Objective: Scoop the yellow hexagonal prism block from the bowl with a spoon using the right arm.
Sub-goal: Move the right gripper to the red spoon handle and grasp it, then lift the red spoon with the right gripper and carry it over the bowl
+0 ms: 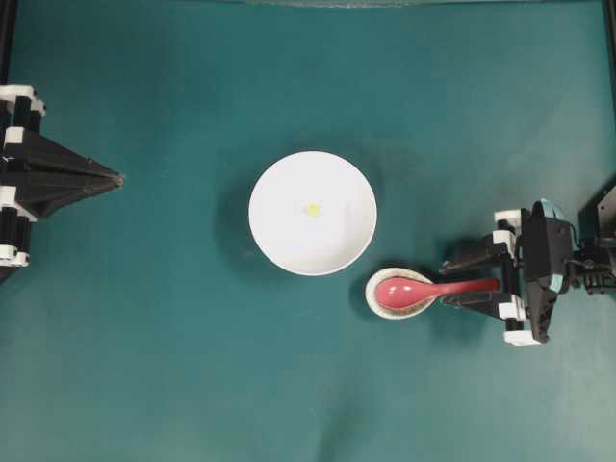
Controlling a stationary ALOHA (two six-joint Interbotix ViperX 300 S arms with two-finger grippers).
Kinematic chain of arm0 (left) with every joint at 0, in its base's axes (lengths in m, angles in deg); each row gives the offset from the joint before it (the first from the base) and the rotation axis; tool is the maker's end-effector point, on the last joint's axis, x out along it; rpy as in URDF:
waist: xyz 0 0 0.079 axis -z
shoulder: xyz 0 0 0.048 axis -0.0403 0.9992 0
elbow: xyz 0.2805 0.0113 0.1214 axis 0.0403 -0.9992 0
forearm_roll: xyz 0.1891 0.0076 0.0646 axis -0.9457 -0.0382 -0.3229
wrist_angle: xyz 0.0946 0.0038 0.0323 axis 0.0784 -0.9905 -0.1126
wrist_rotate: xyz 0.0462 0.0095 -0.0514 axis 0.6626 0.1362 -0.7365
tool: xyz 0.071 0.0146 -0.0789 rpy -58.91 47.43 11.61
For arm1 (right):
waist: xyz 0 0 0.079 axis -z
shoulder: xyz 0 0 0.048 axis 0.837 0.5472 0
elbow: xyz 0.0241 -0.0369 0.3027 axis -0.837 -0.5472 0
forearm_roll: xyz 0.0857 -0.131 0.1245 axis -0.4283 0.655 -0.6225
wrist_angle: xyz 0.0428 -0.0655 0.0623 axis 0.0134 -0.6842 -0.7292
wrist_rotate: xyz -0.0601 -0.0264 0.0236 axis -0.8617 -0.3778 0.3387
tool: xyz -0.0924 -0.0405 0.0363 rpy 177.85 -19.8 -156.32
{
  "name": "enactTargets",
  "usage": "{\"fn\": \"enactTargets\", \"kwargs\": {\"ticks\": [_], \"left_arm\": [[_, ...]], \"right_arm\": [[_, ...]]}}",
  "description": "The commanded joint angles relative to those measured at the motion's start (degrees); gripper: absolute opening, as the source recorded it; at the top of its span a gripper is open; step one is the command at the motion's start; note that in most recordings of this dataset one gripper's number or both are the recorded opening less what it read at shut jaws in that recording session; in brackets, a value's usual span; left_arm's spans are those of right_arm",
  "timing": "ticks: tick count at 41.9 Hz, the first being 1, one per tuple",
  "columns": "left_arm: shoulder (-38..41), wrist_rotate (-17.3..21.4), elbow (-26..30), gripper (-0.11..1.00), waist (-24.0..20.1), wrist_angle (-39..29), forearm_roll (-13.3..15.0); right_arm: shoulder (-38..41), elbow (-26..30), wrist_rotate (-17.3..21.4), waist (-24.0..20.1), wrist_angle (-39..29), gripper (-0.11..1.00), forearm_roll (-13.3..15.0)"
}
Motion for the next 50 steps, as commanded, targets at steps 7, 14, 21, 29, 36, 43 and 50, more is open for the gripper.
{"fn": "enactTargets", "kwargs": {"ticks": [7, 14, 21, 29, 36, 43, 50], "left_arm": [[0.3, 0.1, 1.0, 0.0, 0.1, 0.2, -0.2], [0.3, 0.1, 1.0, 0.0, 0.1, 0.1, -0.1], [0.3, 0.1, 1.0, 0.0, 0.1, -0.1, -0.1], [0.3, 0.1, 1.0, 0.0, 0.1, -0.4, -0.1], [0.3, 0.1, 1.1, 0.0, 0.0, -0.4, -0.1], [0.2, 0.1, 1.1, 0.0, 0.0, -0.5, -0.1], [0.2, 0.2, 1.1, 0.0, 0.1, -0.5, -0.2]], "right_arm": [[-0.4, 0.0, 0.2, -0.4, 0.4, 0.55, -0.2], [-0.5, -0.1, 0.2, -0.8, 0.4, 0.51, -0.1], [-0.5, -0.1, 0.2, -0.8, 0.4, 0.38, -0.1], [-0.6, 0.1, 0.2, -0.8, 0.7, 0.24, -0.1], [-2.6, 0.3, 0.0, -0.8, 0.6, 0.24, -0.1], [-8.5, -0.1, -0.6, -0.8, -0.4, 0.24, 0.0], [-15.2, 0.0, -2.6, 0.3, -4.3, 0.24, -0.1]]}}
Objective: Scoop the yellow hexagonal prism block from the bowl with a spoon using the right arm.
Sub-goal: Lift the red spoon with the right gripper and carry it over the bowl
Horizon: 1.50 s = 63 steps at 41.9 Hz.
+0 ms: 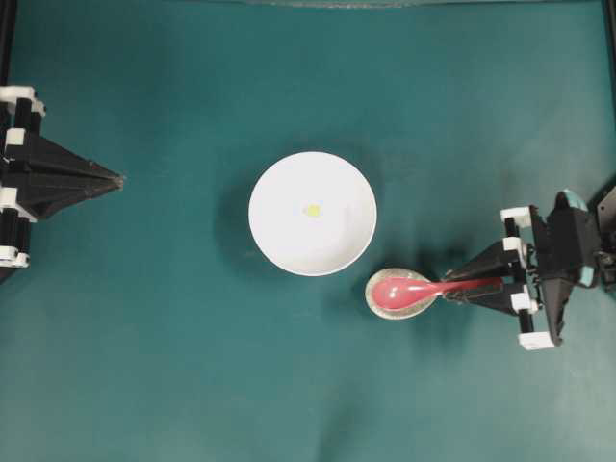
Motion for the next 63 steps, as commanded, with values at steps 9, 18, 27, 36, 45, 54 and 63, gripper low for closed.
{"fn": "enactTargets", "kwargs": {"ticks": [9, 18, 27, 36, 45, 54, 63], "left_arm": [[0.2, 0.2, 1.1, 0.0, 0.0, 0.4, -0.2], [0.2, 0.2, 1.1, 0.0, 0.0, 0.4, -0.1], [0.2, 0.2, 1.1, 0.0, 0.0, 0.3, -0.2], [0.1, 0.2, 1.1, 0.0, 0.0, 0.3, -0.1], [0.2, -0.3, 1.1, 0.0, 0.0, 0.3, -0.2], [0.7, -0.2, 1.0, 0.0, 0.0, 0.3, -0.2], [0.2, 0.3, 1.1, 0.0, -0.1, -0.3, -0.2]], "right_arm": [[-12.8, 2.6, -5.9, 4.0, -11.9, 0.24, 0.0], [-20.4, 8.4, -10.7, 11.5, -27.6, 0.24, -0.1], [-21.3, 17.5, -11.2, 22.2, -49.2, 0.24, 0.0], [-17.5, 25.6, -10.9, 29.5, -62.9, 0.24, 0.2], [-11.9, 33.0, -10.7, 32.9, -72.2, 0.24, 0.3], [-5.0, 41.6, -7.8, 35.2, -84.2, 0.24, 1.1], [1.3, 49.6, -2.5, 35.7, -93.6, 0.24, 6.9]]}}
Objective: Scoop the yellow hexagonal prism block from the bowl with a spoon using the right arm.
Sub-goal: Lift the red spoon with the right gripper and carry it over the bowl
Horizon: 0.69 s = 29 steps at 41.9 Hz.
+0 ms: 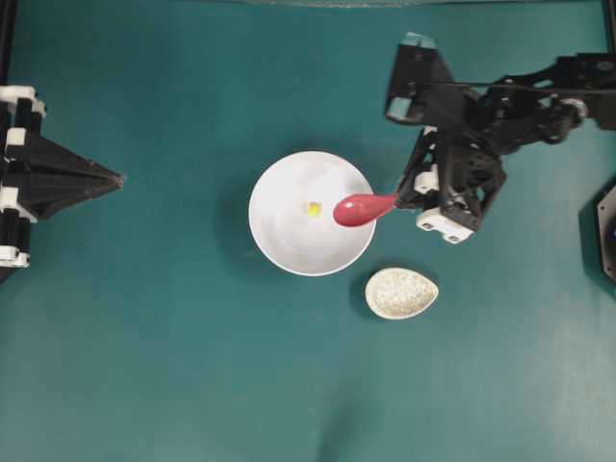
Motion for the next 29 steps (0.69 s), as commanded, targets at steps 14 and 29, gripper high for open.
{"fn": "enactTargets", "kwargs": {"ticks": [14, 29], "left_arm": [[-1.0, 0.2, 1.2, 0.0, 0.0, -1.8, -0.4], [-1.3, 0.2, 1.3, 0.0, 0.0, -2.9, -0.4]], "right_arm": [[7.4, 10.8, 6.5, -0.1, -9.8, 0.24, 7.4], [11.9, 10.7, 6.8, -0.1, -9.1, 0.24, 7.5]]}}
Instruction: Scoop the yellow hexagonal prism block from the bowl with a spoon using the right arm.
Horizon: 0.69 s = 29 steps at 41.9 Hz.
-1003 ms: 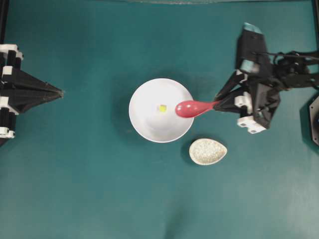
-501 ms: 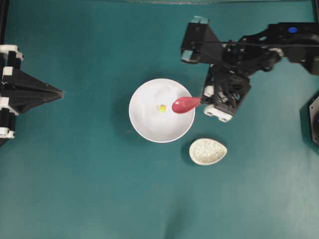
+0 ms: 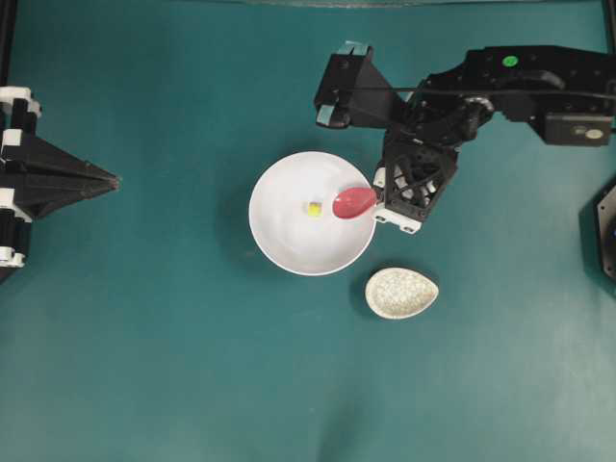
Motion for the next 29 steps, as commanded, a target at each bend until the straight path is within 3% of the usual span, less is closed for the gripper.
{"fn": "enactTargets", "kwargs": {"ticks": [1, 29], "left_arm": [[0.3, 0.1, 1.3, 0.0, 0.0, 0.3, -0.2], [-0.6, 0.1, 1.5, 0.0, 0.1, 0.3, -0.2]], "right_arm": [[0.2, 1.3, 0.1, -0.1, 1.0, 0.24, 0.0], [5.3, 2.5, 0.0, -1.5, 11.9, 0.24, -0.1]]}}
